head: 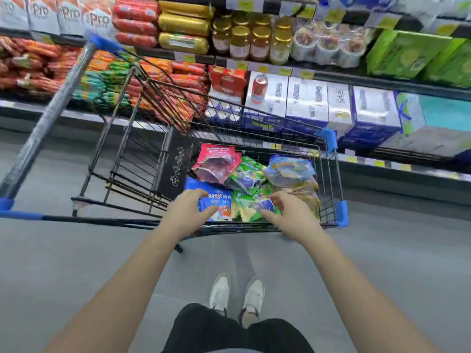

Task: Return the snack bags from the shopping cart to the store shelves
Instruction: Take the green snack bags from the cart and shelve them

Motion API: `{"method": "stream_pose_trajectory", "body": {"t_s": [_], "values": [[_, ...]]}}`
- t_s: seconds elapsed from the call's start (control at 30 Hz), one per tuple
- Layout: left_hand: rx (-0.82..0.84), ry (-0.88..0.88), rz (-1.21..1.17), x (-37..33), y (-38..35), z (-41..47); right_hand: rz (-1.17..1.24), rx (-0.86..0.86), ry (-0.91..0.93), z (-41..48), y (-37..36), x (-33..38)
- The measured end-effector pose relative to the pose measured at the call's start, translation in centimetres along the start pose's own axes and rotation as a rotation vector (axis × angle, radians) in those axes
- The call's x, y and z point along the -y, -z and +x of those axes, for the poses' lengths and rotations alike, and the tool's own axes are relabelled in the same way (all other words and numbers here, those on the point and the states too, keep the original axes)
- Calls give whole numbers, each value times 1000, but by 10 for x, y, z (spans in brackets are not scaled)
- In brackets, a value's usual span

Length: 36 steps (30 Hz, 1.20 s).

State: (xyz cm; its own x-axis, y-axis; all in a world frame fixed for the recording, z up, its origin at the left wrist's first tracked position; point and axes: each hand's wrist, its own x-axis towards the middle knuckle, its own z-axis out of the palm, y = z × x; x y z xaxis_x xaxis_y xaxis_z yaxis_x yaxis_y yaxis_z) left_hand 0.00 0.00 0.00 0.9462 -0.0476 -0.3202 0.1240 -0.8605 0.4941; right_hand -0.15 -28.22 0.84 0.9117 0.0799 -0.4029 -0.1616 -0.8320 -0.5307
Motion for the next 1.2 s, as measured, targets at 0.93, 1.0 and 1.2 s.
{"method": "stream_pose_trajectory", "body": {"t_s": [0.93, 1.0, 1.2], "values": [[22, -31, 379, 9, -53, -23, -312, 42, -318, 0, -51, -25], [31, -30, 383, 3, -56, -27, -310, 58, -316, -5, -46, -29], [6, -45, 438, -18, -74, -41, -176, 73, -265, -23, -30, -65]]}}
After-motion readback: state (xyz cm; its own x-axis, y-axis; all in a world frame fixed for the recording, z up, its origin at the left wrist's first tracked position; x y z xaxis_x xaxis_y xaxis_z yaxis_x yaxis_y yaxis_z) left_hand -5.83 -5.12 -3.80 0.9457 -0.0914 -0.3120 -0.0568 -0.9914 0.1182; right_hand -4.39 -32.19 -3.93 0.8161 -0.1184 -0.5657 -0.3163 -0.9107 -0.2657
